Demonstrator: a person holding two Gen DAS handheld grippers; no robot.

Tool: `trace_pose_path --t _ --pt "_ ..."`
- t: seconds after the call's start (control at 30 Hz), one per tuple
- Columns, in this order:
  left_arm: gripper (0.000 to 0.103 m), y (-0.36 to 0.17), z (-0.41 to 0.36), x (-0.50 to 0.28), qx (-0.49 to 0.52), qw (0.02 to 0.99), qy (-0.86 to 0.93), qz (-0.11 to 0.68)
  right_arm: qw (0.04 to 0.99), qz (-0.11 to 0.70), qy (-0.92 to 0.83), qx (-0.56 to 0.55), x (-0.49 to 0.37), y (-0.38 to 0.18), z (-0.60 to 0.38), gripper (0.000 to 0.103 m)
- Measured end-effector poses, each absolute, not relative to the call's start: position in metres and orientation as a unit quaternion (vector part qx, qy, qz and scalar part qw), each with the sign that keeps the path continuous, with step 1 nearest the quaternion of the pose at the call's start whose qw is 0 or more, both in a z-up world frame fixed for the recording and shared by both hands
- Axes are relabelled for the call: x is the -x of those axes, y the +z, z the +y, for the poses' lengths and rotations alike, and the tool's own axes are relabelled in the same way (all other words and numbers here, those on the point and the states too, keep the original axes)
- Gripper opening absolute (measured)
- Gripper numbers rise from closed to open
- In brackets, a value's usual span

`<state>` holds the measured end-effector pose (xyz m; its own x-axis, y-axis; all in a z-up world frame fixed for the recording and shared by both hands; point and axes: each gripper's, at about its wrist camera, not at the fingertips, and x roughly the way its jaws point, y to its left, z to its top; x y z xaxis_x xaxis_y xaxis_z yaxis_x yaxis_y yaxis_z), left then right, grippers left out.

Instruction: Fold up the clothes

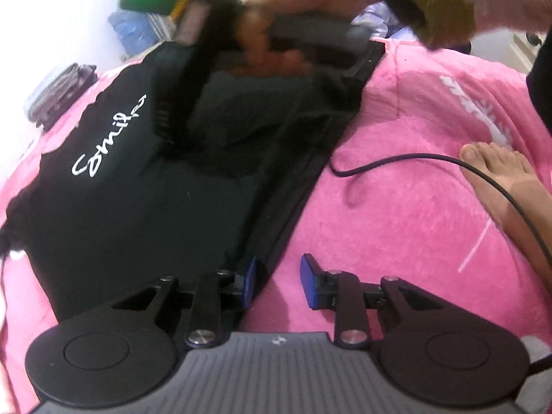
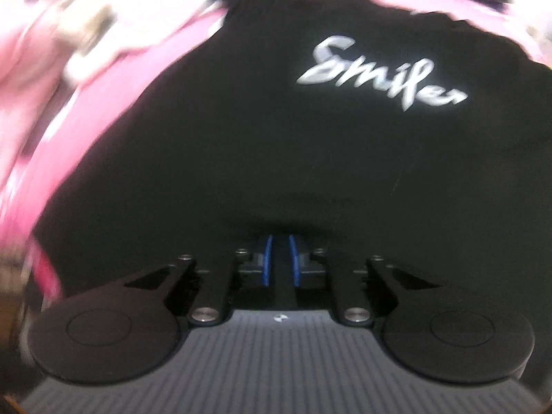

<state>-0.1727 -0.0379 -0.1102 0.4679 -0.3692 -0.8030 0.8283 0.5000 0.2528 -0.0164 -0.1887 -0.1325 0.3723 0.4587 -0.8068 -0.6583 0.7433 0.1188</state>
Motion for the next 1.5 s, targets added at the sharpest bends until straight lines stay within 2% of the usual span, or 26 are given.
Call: trace_pose_path --t 0.17,0.2,0.33,0.43,0.47,0.57,0.6,0.73,0.87,0.9,0.93,1.03,1.07,1.17,1.2,1.27,1.3,1.37,1.43,1.47,1.5 --pt "0.028 -0.109 -0.034 0.172 -0.314 0.794 -0.376 0.361 0.868 0.42 0.254 0.07 0.004 -0.124 -0.19 0.002" --pt "0.028 -0.108 -0.034 0.172 -0.31 0.795 -0.375 0.363 0.858 0.428 0.277 0.059 0.009 -0.118 -0.193 0.008" --pt "0.028 -0.109 -0.029 0.171 -0.287 0.799 -0.372 0.375 0.765 0.476 0.433 0.029 0.039 -0.098 -0.195 0.008" --pt "0.026 -0.11 -0.03 0.169 -0.277 0.8 -0.369 0.382 0.723 0.505 0.467 0.069 0.057 -0.113 -0.173 0.008" --pt "0.026 -0.11 -0.03 0.168 -0.275 0.8 -0.369 0.384 0.741 0.498 0.447 0.06 0.053 -0.119 -0.168 0.0" --pt "0.026 -0.11 -0.028 0.17 -0.27 0.802 -0.369 0.385 0.803 0.461 0.377 0.034 0.042 -0.131 -0.158 0.0" --pt "0.026 -0.109 -0.027 0.17 -0.269 0.802 -0.369 0.385 0.823 0.442 0.356 0.029 0.04 -0.124 -0.16 0.005" --pt "0.026 -0.108 -0.025 0.171 -0.265 0.802 -0.37 0.386 0.784 0.481 0.391 0.007 0.036 -0.107 -0.173 0.006" --pt "0.026 -0.109 -0.027 0.172 -0.264 0.803 -0.37 0.386 0.667 0.558 0.49 0.059 0.063 -0.122 -0.162 0.01" --pt "0.026 -0.11 -0.027 0.172 -0.262 0.803 -0.369 0.388 0.67 0.559 0.481 0.082 0.067 -0.133 -0.156 0.002" --pt "0.026 -0.11 -0.026 0.172 -0.259 0.803 -0.37 0.388 0.685 0.553 0.468 0.075 0.067 -0.139 -0.154 0.0" --pt "0.026 -0.108 -0.026 0.173 -0.262 0.802 -0.371 0.388 0.793 0.48 0.375 -0.029 0.049 -0.13 -0.169 0.0" --pt "0.026 -0.108 -0.026 0.173 -0.262 0.802 -0.371 0.388 0.809 0.468 0.354 -0.032 0.044 -0.124 -0.173 0.006" --pt "0.026 -0.107 -0.026 0.175 -0.263 0.802 -0.372 0.387 0.74 0.517 0.43 -0.035 0.044 -0.12 -0.177 0.006" --pt "0.026 -0.108 -0.026 0.175 -0.265 0.802 -0.372 0.385 0.706 0.538 0.46 -0.026 0.049 -0.122 -0.176 0.011" --pt "0.026 -0.108 -0.027 0.176 -0.268 0.802 -0.372 0.383 0.653 0.568 0.5 0.02 0.067 -0.132 -0.17 0.014" --pt "0.026 -0.109 -0.027 0.176 -0.267 0.803 -0.371 0.383 0.646 0.57 0.506 0.037 0.075 -0.137 -0.168 0.012" --pt "0.026 -0.108 -0.027 0.176 -0.266 0.803 -0.371 0.383 0.688 0.539 0.485 0.024 0.079 -0.138 -0.17 0.004" --pt "0.026 -0.107 -0.026 0.177 -0.265 0.803 -0.371 0.384 0.77 0.488 0.411 -0.029 0.07 -0.127 -0.184 0.006" --pt "0.026 -0.107 -0.026 0.177 -0.266 0.802 -0.371 0.384 0.789 0.481 0.381 -0.047 0.065 -0.122 -0.192 0.011" --pt "0.026 -0.106 -0.025 0.178 -0.268 0.802 -0.372 0.383 0.791 0.482 0.372 -0.063 0.06 -0.118 -0.197 0.011"
